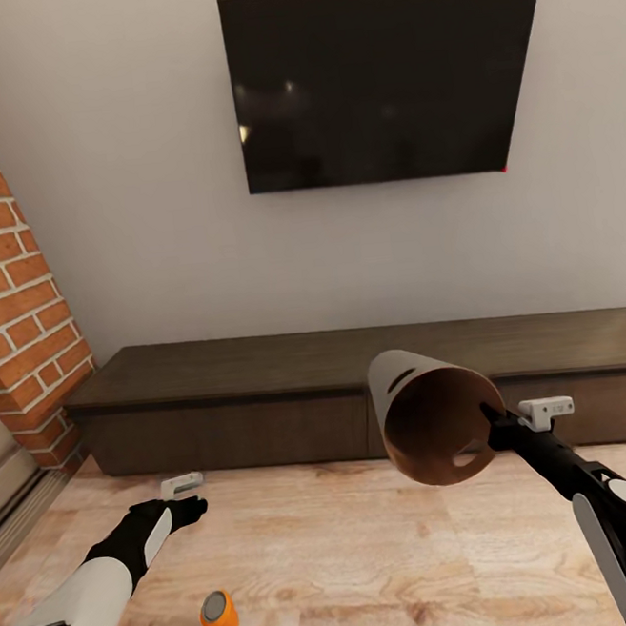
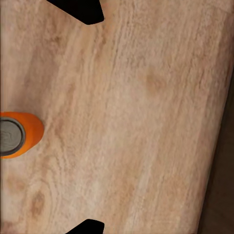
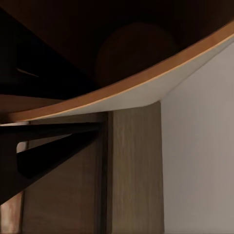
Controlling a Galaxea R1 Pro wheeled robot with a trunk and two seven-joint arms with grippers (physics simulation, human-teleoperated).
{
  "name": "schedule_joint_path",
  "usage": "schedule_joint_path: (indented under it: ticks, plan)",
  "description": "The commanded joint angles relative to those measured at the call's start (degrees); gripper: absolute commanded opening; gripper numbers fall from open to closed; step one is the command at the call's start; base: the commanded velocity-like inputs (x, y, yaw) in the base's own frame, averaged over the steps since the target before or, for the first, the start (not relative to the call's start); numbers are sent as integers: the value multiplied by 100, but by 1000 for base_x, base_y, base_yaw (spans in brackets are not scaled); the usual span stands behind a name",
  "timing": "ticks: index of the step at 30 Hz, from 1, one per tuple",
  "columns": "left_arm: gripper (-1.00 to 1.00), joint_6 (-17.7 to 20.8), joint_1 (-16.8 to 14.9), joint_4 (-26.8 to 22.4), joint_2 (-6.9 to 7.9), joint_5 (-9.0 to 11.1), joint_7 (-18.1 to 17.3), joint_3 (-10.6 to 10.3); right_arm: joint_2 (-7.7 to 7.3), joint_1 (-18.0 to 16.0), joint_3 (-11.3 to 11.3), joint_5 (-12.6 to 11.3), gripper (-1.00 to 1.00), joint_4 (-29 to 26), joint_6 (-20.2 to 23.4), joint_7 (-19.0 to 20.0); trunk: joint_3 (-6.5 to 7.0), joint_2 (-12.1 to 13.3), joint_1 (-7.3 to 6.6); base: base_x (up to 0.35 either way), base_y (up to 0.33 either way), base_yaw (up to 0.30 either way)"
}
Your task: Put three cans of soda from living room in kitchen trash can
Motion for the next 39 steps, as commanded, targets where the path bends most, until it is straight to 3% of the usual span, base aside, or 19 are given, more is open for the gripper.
schedule_joint_path:
  ticks: [1, 4, 7, 11, 16, 39]
  plan:
    - [100, 0, 0, 0, -1, 0, 1, -5, 1, -3, -2, -73, -100, -10, 4, 23, -22, -2, 2, 0, 0, 0]
    - [100, 0, 0, 10, -35, 1, -15, -25, -5, -7, -2, -73, -100, -11, 4, 31, -88, -6, 9, 0, 0, 0]
    - [100, 0, 0, 80, -179, -4, -10, -51, -10, -8, -2, -73, -100, -11, 4, 35, -155, -10, 17, 0, 0, 0]
    - [100, -11, 0, 129, -321, 8, -32, -528, 18, -4, 8, -73, -100, -11, 4, 41, -243, -16, 27, 0, 0, 0]
    - [100, -25, -3, 154, -407, 22, -36, -709, 28, -3, 26, -73, -100, -11, 4, 41, -354, -23, 40, 0, 0, 0]
    - [100, -2, 0, 158, -418, 28, 27, -738, 24, -10, 42, -73, -100, -11, 4, 42, -864, -53, 100, 0, 0, 0]
